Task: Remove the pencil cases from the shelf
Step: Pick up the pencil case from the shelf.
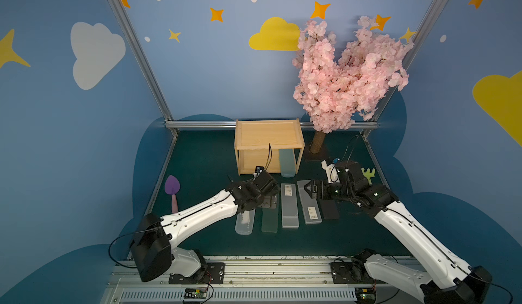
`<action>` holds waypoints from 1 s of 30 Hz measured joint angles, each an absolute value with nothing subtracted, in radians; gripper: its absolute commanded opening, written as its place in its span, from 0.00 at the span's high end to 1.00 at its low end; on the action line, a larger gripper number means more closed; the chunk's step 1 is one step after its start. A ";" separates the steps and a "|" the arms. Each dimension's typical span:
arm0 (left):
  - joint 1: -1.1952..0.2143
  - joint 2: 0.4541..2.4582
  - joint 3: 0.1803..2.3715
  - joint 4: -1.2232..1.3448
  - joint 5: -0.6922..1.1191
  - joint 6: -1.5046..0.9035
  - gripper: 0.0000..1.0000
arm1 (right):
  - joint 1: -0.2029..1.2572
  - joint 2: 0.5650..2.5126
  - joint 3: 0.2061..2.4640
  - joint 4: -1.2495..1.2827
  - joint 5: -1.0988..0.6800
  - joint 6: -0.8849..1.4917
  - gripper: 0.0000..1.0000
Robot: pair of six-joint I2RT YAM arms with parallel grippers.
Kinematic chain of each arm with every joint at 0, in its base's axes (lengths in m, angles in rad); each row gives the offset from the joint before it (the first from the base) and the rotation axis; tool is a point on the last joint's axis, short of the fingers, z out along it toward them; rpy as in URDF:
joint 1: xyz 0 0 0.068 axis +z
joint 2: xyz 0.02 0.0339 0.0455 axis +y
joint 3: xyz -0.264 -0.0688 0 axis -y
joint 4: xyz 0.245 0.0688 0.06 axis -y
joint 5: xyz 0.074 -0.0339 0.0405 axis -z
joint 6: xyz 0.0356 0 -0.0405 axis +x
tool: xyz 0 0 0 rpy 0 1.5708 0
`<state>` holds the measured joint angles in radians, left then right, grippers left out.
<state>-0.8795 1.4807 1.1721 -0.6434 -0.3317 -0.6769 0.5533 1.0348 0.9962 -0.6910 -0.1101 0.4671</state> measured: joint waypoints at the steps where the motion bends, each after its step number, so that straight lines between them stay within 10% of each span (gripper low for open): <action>1: -0.879 1.541 1.229 -0.635 -0.339 -0.663 0.00 | 0.553 1.035 0.996 -0.691 -0.108 0.467 0.02; 30: -0.828 2.193 1.732 -0.435 -0.405 -0.508 0.00 | 0.445 1.028 0.996 -0.696 -0.126 0.405 0.02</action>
<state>-0.8276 2.1925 1.7321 -0.4351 -0.4053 -0.5083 0.4454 1.0283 0.9962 -0.6960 -0.1261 0.4049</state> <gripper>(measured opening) 0.999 0.982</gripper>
